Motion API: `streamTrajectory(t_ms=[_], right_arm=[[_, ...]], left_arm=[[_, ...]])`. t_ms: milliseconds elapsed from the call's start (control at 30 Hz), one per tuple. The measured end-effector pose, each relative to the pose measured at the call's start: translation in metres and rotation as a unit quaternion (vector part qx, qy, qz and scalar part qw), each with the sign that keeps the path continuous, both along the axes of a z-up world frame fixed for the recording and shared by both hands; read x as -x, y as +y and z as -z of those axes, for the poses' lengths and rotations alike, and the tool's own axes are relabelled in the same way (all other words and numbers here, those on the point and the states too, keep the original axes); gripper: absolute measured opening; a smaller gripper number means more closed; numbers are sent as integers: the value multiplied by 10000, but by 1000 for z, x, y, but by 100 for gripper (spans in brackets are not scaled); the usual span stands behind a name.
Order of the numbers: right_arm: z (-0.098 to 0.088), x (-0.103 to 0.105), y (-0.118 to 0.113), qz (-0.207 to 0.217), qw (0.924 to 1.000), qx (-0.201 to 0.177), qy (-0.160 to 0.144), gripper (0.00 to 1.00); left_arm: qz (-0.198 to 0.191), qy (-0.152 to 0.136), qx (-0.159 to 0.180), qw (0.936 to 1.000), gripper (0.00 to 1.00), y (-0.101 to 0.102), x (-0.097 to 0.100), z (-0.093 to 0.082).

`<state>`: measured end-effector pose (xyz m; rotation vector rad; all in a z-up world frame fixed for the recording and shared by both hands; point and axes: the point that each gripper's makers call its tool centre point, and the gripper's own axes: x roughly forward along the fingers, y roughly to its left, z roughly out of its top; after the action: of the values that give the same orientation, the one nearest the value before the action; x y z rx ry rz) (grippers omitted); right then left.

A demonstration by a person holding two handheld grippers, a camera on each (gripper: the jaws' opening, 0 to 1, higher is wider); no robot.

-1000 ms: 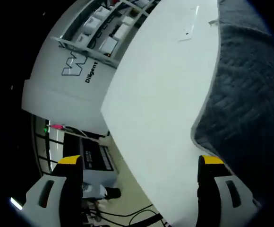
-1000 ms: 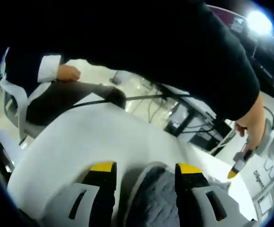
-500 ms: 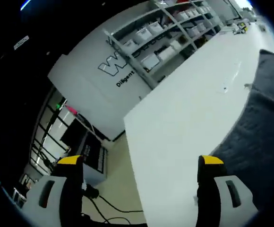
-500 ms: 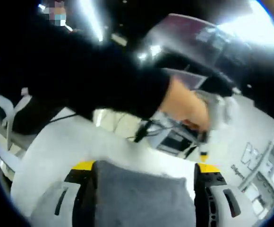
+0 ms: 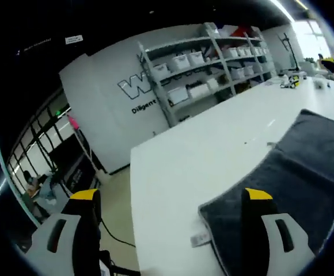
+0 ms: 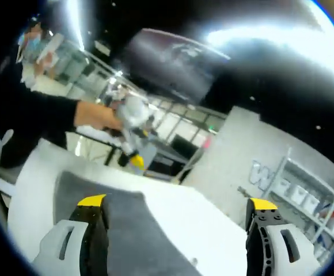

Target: Open the folded towel by lifting each exposed corner and separating the folded layers until the towel lies flat within the target outline without major curled edges

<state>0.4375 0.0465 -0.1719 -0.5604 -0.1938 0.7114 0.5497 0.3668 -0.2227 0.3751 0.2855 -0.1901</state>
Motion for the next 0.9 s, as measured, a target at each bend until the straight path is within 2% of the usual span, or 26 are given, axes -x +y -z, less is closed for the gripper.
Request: streamTrajectory(t_ms=[133,200,333,467,500,533,667,700,767,800,900], right_arm=[[-7,-11,-67,452,9989,-83,134,100],[-14,-16,-100,719,9971,-217,126,99],[-26,-15,-159,1030,9926,-610,196,99],[-30,-14,-188,1276,9879,-852,222,100],[-28,-7,-215,1449,9852,-886,215,100],[-25,-4,-224,1510,9840,-912,260,100],[-22,6,-246,1612,9818,-951,319,100],[-21,17,-265,1733,9793,-985,338,100],[-22,25,-281,1803,9775,-1040,328,100],[-23,28,-289,1854,9759,-1100,331,100],[-19,33,-307,2013,9729,-1073,373,99]], left_arm=[[-46,-170,169,9997,100,0,16,-9],[66,-330,534,9980,100,-5,20,-19],[173,-352,595,9975,100,-10,34,-26],[198,-344,632,9972,100,-13,44,-28],[387,-387,829,9951,100,-22,58,-30],[495,-412,1043,9925,100,-28,65,-31],[568,-442,1188,9903,100,-34,82,-27],[574,-469,1168,9904,100,-37,96,-21],[513,-587,1183,9899,100,-33,107,-18],[401,-722,1310,9879,100,-29,111,-19],[387,-715,1457,9860,100,-27,124,-12]])
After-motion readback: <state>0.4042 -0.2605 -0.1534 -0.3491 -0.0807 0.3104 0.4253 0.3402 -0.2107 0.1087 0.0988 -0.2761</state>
